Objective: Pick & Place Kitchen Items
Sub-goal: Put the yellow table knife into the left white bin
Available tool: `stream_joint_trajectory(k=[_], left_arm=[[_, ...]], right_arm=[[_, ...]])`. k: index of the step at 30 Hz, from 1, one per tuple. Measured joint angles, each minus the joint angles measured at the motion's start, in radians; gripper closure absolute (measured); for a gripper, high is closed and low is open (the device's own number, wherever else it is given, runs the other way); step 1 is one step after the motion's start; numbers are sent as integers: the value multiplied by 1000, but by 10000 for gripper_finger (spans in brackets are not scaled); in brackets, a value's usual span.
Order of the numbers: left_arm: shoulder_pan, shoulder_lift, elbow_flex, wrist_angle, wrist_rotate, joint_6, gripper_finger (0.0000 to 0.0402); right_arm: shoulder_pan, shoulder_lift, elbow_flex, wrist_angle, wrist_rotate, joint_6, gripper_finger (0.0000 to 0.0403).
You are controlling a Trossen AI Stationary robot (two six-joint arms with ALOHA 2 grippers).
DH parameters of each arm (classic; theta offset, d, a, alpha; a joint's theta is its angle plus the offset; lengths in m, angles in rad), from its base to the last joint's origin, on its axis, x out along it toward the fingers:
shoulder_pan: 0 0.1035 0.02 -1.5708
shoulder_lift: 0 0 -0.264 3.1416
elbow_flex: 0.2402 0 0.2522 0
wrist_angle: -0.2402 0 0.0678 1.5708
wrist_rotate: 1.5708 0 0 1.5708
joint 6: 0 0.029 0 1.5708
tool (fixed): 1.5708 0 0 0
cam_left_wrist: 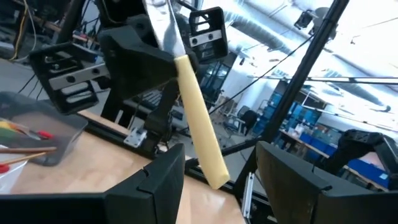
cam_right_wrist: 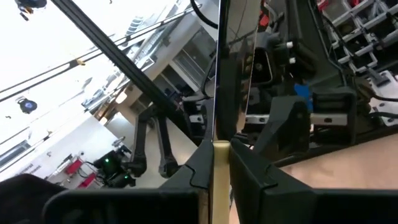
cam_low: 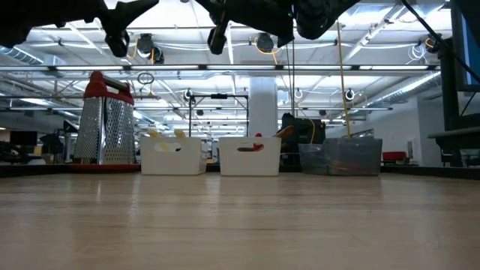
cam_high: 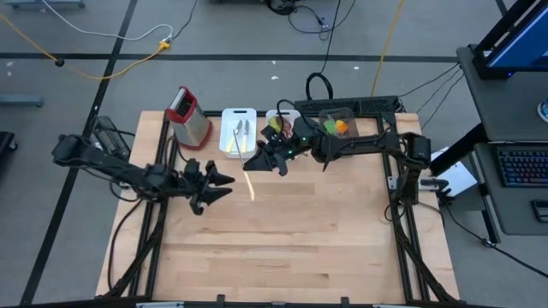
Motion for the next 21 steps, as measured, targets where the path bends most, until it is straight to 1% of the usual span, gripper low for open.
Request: stream_joint_trajectory(k=[4, 8, 13, 17, 19, 21], left_arm=[[10, 59, 0, 58, 1, 4, 193], [30, 101, 0, 65, 0, -27, 169], [59, 152, 47, 64, -7, -53, 118], [72, 195, 102, 64, -7, -28, 73], [79, 215, 125, 63, 12, -9, 55], [87, 228, 141, 62, 52, -5, 41]], right_arm=[[0, 0, 0, 3, -19, -2, 382], [0, 0, 0, 3, -40, -2, 382], [0, 0, 0, 3, -42, -10, 382], [0, 0, 0, 3, -44, -10, 382], [0, -1, 0, 2, -45, -13, 382], [-2, -1, 0, 2, -44, -17, 382]])
